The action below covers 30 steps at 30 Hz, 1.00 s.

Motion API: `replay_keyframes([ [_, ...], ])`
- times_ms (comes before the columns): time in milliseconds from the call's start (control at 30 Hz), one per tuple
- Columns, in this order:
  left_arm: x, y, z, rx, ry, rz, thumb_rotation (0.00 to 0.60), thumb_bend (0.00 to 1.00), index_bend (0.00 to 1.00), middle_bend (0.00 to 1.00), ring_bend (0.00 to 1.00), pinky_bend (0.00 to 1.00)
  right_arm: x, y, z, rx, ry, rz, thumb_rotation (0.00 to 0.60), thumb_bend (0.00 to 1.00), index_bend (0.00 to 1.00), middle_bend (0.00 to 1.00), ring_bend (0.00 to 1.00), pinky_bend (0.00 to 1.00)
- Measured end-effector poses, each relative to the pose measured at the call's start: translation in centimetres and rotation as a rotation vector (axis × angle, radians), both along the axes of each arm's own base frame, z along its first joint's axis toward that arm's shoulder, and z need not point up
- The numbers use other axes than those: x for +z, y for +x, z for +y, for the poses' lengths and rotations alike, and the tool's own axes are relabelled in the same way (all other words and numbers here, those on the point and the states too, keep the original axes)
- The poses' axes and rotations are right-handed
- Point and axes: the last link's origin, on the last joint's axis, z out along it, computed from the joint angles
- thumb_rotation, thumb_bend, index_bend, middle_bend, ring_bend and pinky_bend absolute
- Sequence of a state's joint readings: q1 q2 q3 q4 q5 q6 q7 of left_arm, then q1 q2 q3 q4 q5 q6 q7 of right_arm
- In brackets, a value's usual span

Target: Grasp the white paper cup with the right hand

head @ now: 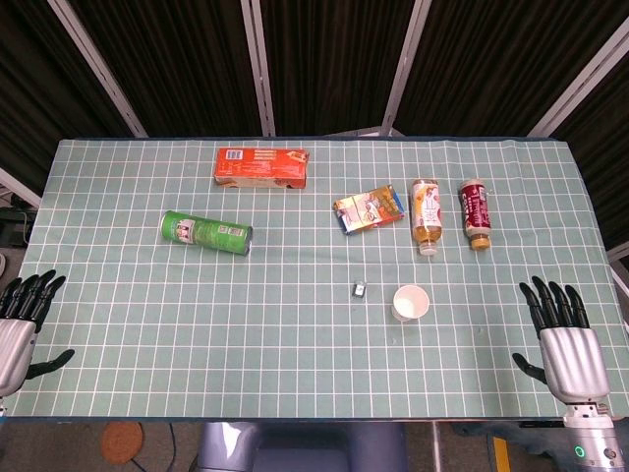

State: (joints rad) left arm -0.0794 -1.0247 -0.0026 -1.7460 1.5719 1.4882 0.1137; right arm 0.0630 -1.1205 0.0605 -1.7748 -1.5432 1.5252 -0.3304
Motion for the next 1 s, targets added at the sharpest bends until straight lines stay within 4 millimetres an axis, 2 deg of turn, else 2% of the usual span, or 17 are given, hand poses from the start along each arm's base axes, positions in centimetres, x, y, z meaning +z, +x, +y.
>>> replay_keyframes([
  [267,0.1,0.4,-0.4,-0.015,0.004,-0.009,0.600,0.00,0.00,0.00,0.00,0.00,-0.5,-0.3,0.0,-0.003,0.019,0.010,0.600,0.00,0.00,0.00,0.00,0.00],
  [467,-0.1,0.6,0.0,-0.030,0.011,0.000,0.600,0.00,0.00,0.00,0.00,0.00,-2.6,0.4,-0.6,0.050,0.095,0.055,0.600,0.00,0.00,0.00,0.00,0.00],
  [667,-0.8,0.5,0.9,-0.033,0.019,0.012,0.600,0.00,0.00,0.00,0.00,0.00,-6.1,3.1,-2.6,0.242,0.182,0.224,0.600,0.00,0.00,0.00,0.00,0.00],
  [800,-1.0,0.4,1.2,-0.024,0.026,0.019,0.600,0.00,0.00,0.00,0.00,0.00,-9.7,5.4,-4.0,0.413,0.264,0.380,0.600,0.00,0.00,0.00,0.00,0.00],
  [1000,-1.1,-0.1,1.7,0.006,0.027,0.024,0.600,0.00,0.00,0.00,0.00,0.00,-14.2,7.4,-5.5,0.572,0.333,0.616,0.600,0.00,0.00,0.00,0.00,0.00],
])
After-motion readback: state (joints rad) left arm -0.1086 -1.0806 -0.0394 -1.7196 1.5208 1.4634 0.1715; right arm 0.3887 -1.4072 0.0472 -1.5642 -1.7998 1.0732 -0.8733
